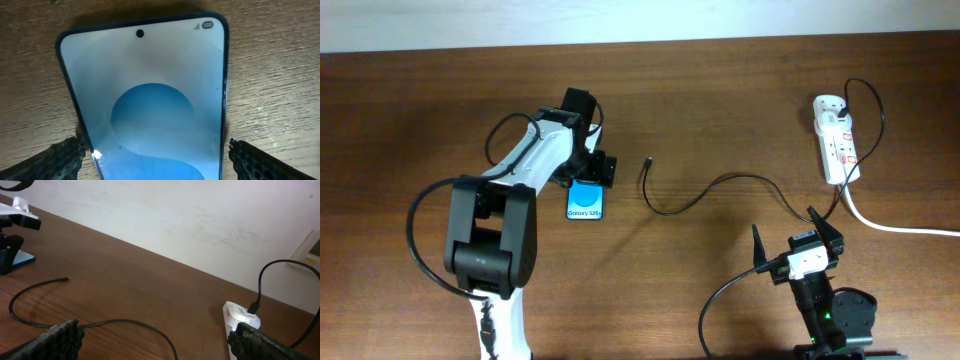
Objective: Plug charger to phone and switch on socket
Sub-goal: 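Move the left gripper over the blue smartphone and lower onto it, then close the left gripper on the smartphone's bottom edge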
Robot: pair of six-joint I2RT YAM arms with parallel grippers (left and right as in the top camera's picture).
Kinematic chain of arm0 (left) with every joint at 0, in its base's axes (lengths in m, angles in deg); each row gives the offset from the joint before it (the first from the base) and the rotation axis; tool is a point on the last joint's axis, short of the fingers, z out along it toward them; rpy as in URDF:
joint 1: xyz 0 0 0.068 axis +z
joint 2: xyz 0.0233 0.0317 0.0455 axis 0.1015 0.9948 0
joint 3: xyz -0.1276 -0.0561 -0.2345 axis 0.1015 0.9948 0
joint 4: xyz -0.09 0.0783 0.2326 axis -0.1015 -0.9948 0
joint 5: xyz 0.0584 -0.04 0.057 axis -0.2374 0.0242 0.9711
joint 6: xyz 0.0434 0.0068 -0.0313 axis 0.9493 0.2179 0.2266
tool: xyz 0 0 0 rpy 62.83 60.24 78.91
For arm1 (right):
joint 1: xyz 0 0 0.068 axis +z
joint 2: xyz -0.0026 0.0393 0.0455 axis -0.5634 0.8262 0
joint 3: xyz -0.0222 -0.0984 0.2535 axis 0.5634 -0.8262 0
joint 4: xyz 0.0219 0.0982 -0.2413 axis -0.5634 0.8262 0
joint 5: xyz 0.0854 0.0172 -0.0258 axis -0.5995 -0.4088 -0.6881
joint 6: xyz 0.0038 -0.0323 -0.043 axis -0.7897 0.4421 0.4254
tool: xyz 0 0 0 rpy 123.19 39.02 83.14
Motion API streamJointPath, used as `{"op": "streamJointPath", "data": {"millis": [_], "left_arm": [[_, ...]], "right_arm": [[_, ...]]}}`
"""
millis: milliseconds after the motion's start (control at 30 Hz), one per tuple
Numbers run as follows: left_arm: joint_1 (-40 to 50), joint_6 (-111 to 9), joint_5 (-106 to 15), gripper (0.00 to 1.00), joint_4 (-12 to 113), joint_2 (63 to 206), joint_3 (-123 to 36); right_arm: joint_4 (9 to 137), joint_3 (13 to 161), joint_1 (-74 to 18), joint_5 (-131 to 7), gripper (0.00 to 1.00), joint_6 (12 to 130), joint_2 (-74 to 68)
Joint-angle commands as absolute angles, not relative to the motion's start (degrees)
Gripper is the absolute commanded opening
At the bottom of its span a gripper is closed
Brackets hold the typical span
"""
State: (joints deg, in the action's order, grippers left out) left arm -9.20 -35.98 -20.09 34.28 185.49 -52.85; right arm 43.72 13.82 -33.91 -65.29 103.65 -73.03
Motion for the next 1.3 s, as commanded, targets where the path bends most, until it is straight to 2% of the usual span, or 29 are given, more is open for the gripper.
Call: {"op": "streamJointPath", "data": {"millis": [0,133,800,1133,1267], "left_arm": [[-9.0,-38.8,-19.0,0.99,32.9,186.5,-53.7],[-9.0,-43.8,-17.0,0.99,31.9,186.5,-53.7],[-10.2,-40.7,-20.4,0.99,32.9,186.5,-53.7],[-10.2,-40.7,-20.4,0.86,33.1,186.5,-53.7],[-10.2,-40.7,-20.4,0.84,33.1,186.5,-53.7]], "right_arm": [[43.9,13.4,-33.5,-64.8,0.98,103.8,-73.5],[43.9,13.4,-33.5,-64.8,0.98,103.8,-73.5],[43.9,13.4,-33.5,-64.8,0.98,103.8,-73.5],[43.9,13.4,-33.5,-64.8,0.98,103.8,-73.5],[43.9,13.4,-33.5,-64.8,0.98,103.8,-73.5]]}}
